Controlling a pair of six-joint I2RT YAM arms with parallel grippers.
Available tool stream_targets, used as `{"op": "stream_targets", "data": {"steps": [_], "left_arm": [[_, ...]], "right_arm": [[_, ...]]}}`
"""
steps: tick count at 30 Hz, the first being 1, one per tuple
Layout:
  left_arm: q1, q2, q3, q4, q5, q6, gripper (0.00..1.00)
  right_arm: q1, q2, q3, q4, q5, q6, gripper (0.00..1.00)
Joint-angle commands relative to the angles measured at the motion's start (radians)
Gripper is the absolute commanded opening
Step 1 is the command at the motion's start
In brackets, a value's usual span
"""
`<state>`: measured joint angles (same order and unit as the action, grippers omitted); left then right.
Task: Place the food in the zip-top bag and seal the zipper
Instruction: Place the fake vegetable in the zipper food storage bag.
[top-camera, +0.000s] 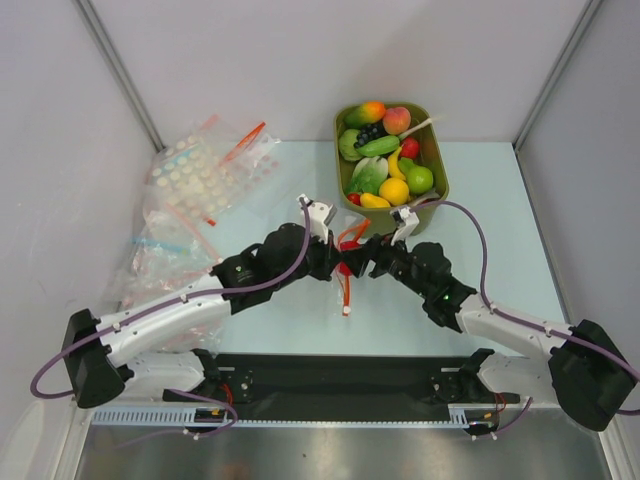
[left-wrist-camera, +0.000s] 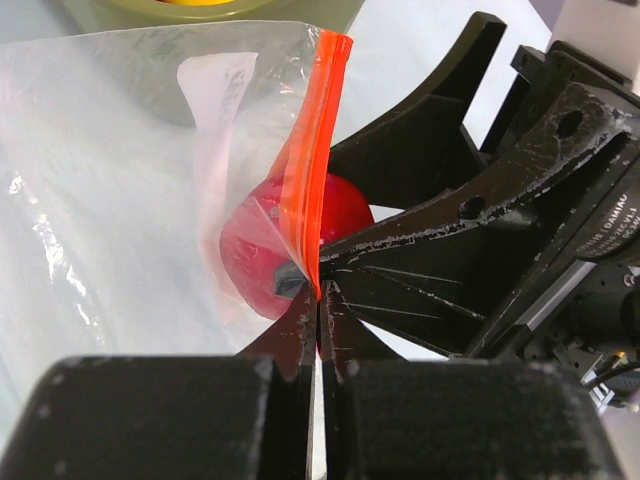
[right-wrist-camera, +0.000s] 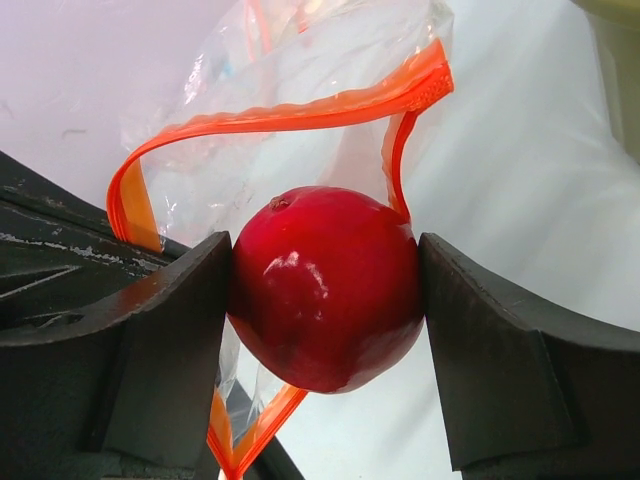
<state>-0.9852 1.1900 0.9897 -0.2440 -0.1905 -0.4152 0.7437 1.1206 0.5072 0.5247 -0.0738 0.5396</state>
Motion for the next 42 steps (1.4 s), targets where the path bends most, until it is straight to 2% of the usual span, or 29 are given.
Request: {"op": "stream_targets", "data": {"steps": [1, 10, 13, 16, 20, 23, 26, 29, 31, 36, 38, 42], "left_arm": [[0.011, -0.018, -0.023, 0.078, 0.051, 0.032, 0.0], [0.006, -0.01, -0.036, 0.11, 0.132, 0.041, 0.0], [0.005, -0.004, -0.034, 0.111, 0.132, 0.047, 0.0], [0.003, 0.008, -0.025, 0.089, 0.088, 0.047, 0.0], [0.003, 0.046, 0.012, 0.025, 0.03, 0.035, 0.0], [0.003, 0.062, 0.02, 0.018, 0.049, 0.032, 0.0], [0.003, 0.046, 0.004, 0.051, 0.083, 0.036, 0.0], [0.003, 0.045, 0.012, 0.026, 0.05, 0.038, 0.0], [0.005, 0.043, 0.013, 0.02, 0.034, 0.041, 0.0], [0.005, -0.01, -0.013, 0.051, 0.045, 0.035, 0.0], [0.008, -0.045, -0.023, 0.046, 0.017, 0.024, 0.0], [0.042, -0.101, -0.052, 0.07, 0.049, 0.004, 0.0]], "right_arm": [[0.013, -0.018, -0.004, 0.184, -0.118, 0.057, 0.2], [-0.062, -0.03, -0.093, 0.349, -0.139, 0.261, 0.21], [-0.105, -0.027, -0.111, 0.422, -0.175, 0.33, 0.21], [-0.127, -0.05, -0.113, 0.416, -0.192, 0.349, 0.21], [-0.129, -0.102, -0.118, 0.374, -0.158, 0.326, 0.22], [-0.122, -0.128, -0.116, 0.351, -0.14, 0.307, 0.22], [-0.11, -0.116, -0.119, 0.366, -0.136, 0.316, 0.22], [-0.101, -0.093, -0.116, 0.402, -0.155, 0.339, 0.25], [-0.057, -0.087, -0.096, 0.364, -0.127, 0.33, 0.27], [0.063, -0.059, -0.044, 0.256, 0.051, 0.176, 0.26], [0.103, -0.041, -0.044, 0.265, 0.106, 0.136, 0.24], [0.131, -0.01, -0.052, 0.299, 0.146, 0.047, 0.22]]}}
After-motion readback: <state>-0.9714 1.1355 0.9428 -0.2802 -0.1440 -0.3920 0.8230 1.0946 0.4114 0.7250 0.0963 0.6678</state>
